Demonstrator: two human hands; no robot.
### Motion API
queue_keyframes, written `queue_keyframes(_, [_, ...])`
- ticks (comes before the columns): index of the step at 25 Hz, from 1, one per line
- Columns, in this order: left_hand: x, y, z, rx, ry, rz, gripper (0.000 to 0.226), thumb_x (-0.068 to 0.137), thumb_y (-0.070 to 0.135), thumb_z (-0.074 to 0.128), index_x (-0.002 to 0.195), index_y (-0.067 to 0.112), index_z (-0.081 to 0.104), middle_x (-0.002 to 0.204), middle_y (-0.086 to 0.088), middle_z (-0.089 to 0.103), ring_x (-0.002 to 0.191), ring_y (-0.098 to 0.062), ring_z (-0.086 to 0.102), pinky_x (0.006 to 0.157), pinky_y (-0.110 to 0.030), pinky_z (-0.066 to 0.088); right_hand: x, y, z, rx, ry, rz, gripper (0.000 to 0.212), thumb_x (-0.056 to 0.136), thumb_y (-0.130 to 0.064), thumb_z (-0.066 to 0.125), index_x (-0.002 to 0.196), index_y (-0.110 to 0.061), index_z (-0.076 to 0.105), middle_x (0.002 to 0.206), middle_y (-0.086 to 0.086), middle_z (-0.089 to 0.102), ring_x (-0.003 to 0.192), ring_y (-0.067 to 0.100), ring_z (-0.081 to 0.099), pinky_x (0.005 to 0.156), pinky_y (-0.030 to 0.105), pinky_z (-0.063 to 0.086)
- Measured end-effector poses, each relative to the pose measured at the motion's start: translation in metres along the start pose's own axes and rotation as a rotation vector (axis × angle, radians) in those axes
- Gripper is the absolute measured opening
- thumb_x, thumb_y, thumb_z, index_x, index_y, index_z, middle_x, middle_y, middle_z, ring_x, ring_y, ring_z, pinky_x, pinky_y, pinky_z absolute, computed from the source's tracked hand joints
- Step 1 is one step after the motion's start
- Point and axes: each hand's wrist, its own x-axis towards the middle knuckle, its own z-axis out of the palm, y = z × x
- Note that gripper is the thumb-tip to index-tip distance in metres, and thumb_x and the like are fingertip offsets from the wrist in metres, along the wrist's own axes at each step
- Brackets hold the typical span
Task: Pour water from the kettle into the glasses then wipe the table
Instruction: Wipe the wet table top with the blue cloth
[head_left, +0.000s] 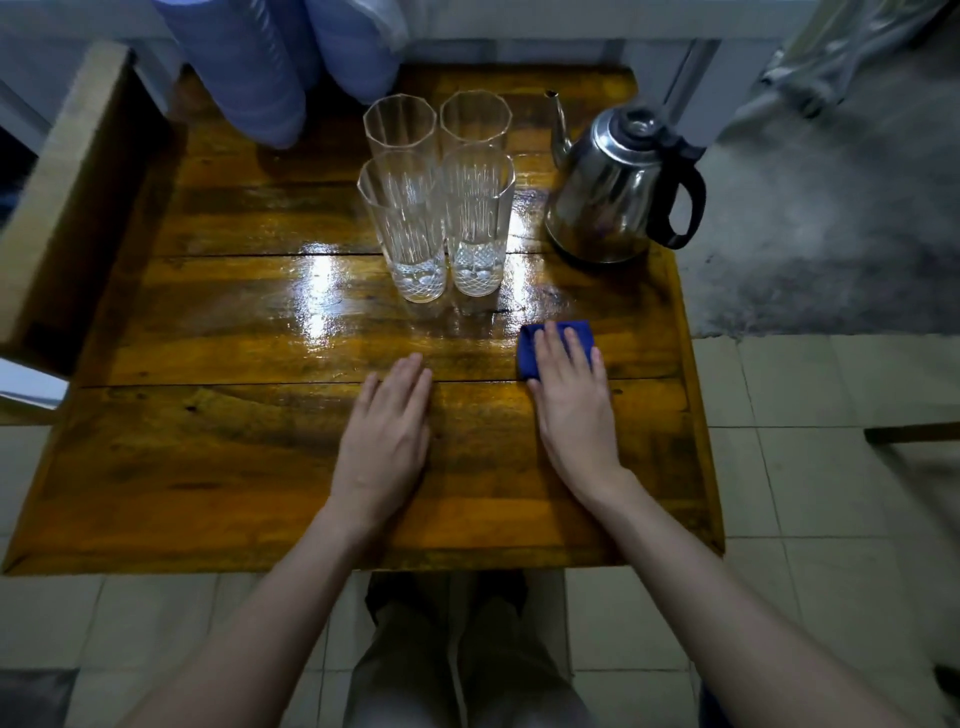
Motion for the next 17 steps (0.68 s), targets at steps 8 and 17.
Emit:
queue_keyframes(8, [0.009, 0.043, 0.02, -0.061, -0.022, -0.169, 0.05, 0.1, 0.024, 0.03, 0.147, 0.007, 0.032, 0.156, -0.011, 0.027, 0.147, -0.022, 0.019, 0.119, -0.047, 0.016, -0.078, -0.021, 0.005, -0.002, -0.04, -0.245, 0.061, 0.094, -0.016, 0.052, 0.151, -0.013, 0.032, 0.158, 0.006, 0.032, 0.147, 0.022, 0.025, 0.119, 0.045, 0.022])
queue_keyframes(17, [0.009, 0.042, 0.015, -0.013, -0.098, -0.168, 0.053, 0.102, 0.03, 0.023, 0.151, 0.01, 0.023, 0.159, -0.009, 0.019, 0.148, -0.021, 0.012, 0.12, -0.044, 0.01, -0.095, 0.075, -0.026, -0.062, -0.03, 0.057, 0.055, 0.1, -0.025, 0.036, 0.153, -0.012, 0.024, 0.159, 0.006, 0.025, 0.148, 0.022, 0.021, 0.119, 0.046, 0.021])
